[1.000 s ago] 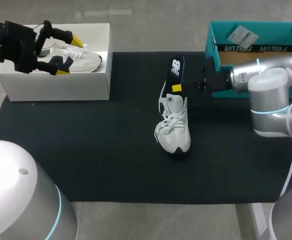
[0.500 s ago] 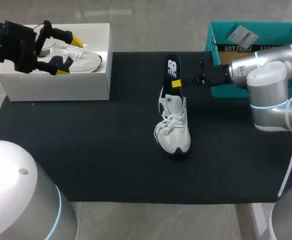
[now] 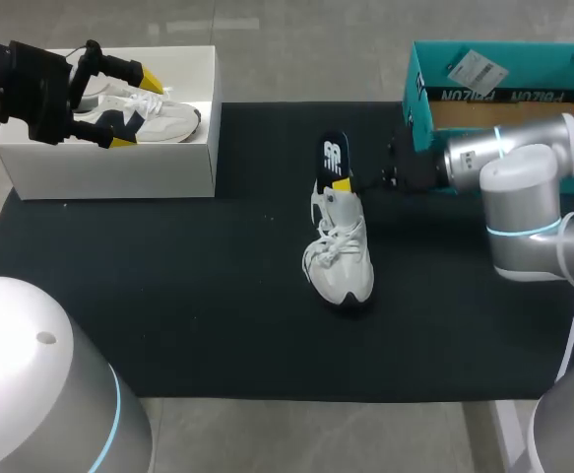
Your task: Take the shoe out of the shoebox, open the shoe tongue, remove and reinsert the insole, then place the shoe into the shoebox
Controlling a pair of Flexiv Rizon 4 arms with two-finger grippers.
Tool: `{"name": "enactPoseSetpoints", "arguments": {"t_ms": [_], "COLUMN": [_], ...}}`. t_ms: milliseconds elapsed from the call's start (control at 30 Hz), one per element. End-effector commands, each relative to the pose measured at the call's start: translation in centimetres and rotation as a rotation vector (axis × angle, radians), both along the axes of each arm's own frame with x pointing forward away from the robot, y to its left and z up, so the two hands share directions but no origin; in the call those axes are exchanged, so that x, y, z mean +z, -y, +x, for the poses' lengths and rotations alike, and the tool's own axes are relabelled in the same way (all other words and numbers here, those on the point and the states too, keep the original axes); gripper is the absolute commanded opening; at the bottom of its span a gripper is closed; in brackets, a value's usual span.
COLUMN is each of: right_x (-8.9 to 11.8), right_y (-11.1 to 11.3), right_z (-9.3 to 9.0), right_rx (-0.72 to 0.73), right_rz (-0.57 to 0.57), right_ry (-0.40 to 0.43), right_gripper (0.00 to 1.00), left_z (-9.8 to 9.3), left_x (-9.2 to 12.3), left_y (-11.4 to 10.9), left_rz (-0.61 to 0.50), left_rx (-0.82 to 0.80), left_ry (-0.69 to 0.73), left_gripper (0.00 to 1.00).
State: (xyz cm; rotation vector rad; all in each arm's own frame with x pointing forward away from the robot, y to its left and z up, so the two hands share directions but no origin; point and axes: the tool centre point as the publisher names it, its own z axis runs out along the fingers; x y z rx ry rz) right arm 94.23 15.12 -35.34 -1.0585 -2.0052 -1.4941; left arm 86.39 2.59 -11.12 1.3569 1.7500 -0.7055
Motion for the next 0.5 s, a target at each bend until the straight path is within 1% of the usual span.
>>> {"name": "enactPoseSetpoints", "arguments": {"t_ms": [33, 100, 133, 233, 400, 433, 500], "right_x": [0.5, 1.1, 1.3, 1.9, 2.5, 2.6, 2.6], "right_y": [0.2, 0.3, 0.4, 0.7, 1.2, 1.3, 1.5], "right_z": [-0.1, 0.7, 1.1, 2.1, 3.4, 3.6, 3.8], "right_rx": [-0.025, -0.020, -0.014, -0.001, 0.007, 0.006, 0.002], "right_rz": [-0.007, -0.015, -0.020, -0.031, -0.048, -0.048, -0.051], "right_ry": [0.031, 0.052, 0.062, 0.087, 0.113, 0.116, 0.120], "right_gripper": [0.29, 0.40, 0.43, 0.42, 0.34, 0.31, 0.16], "left_z": [0.1, 0.1, 0.1, 0.1, 0.1, 0.1, 0.1], "left_x": [0.0, 0.0, 0.0, 0.0, 0.0, 0.0, 0.0], "left_y": [0.0, 0.0, 0.0, 0.0, 0.0, 0.0, 0.0], "left_rz": [0.004, 0.004, 0.004, 0.004, 0.004, 0.004, 0.004], "left_rx": [-0.001, -0.001, -0.001, -0.001, -0.001, -0.001, -0.001], "left_ry": [-0.002, -0.002, -0.002, -0.002, -0.002, -0.002, -0.002], "left_gripper": [1.00, 1.00, 1.00, 1.00, 1.00, 1.00, 1.00]}}
